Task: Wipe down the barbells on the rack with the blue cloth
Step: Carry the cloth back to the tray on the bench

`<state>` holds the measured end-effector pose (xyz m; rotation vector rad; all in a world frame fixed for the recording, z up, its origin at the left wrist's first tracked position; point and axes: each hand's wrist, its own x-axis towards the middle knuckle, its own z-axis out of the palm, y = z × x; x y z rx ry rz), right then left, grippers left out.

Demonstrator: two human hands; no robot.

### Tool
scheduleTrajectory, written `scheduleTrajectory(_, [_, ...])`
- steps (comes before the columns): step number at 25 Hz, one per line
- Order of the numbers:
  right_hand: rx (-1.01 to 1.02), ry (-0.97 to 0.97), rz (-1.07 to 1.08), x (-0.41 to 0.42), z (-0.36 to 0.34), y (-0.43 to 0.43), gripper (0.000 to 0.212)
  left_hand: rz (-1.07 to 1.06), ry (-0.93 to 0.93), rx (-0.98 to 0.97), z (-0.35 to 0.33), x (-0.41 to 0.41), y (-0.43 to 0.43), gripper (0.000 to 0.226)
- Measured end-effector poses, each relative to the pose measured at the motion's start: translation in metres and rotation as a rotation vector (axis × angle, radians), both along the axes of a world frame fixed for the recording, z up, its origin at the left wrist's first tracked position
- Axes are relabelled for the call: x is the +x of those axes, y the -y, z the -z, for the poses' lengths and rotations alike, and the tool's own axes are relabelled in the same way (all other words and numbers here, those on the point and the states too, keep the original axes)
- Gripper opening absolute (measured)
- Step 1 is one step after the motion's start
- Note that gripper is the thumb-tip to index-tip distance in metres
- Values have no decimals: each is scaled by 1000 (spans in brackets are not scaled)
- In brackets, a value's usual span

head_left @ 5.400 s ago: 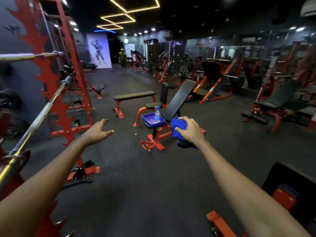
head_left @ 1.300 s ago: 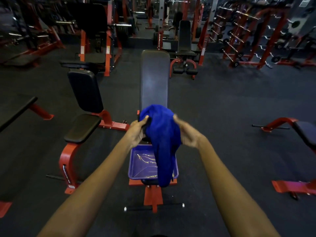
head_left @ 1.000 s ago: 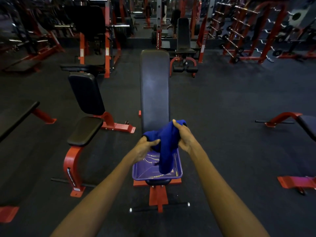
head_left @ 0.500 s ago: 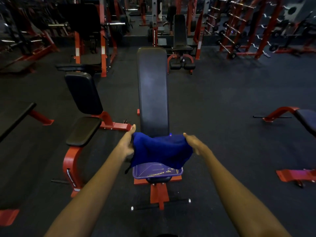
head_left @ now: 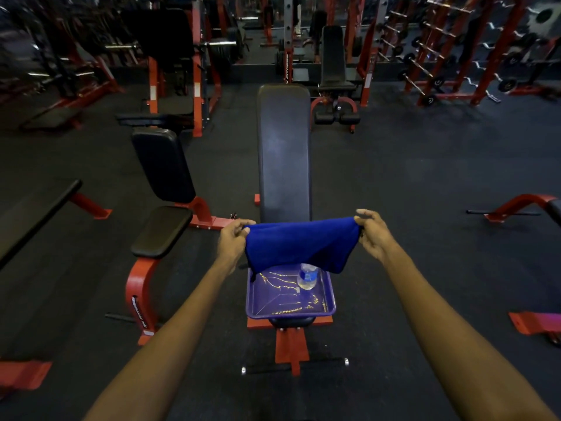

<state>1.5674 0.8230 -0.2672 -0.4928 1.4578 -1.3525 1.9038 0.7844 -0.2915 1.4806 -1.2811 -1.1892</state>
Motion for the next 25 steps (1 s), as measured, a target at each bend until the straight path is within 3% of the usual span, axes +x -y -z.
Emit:
scheduleTrajectory(3, [-64,121,-88,4,-7,-1,32,128,-251,64,-7,1,8,40])
scheduleTrajectory(4, [-66,87,-118,5,-9,-1,40,169,-250,51,-9,2,11,51])
scheduleTrajectory(7, [-23,-289,-131,6,-12,-1,44,191,1,-42,-16,2,16,60])
scheduleTrajectory(10, [-3,-547,-147,3,-15,-2,30,78,218,-146,-15,2,14,35])
scheduleTrajectory(13, [-49,-310,-146,2,-18,-1,29,-80,217,-185,-17,1,9,18])
scheduleTrajectory(15, [-67,-250,-206,3,-21,-2,36,-7,185,-123,-21,2,14,20])
scheduleTrajectory(17, [-12,-614,-268,0,-22,1,39,178,210,-55,-30,7,19,31])
scheduleTrajectory(18, [16,-821,-273,-2,-23,3,32,229,255,-56,-36,9,19,32])
scheduleTrajectory(20, [15,-1051,-252,-3,-26,3,14,228,396,-145,-42,12,19,24])
scheduleTrajectory(23, [-45,-1177,-300,0,-30,2,12,69,509,-337,-48,5,17,18])
scheduleTrajectory(25, [-17,-1104,-301,12,-39,-1,14,29,457,-309,-55,-4,13,25])
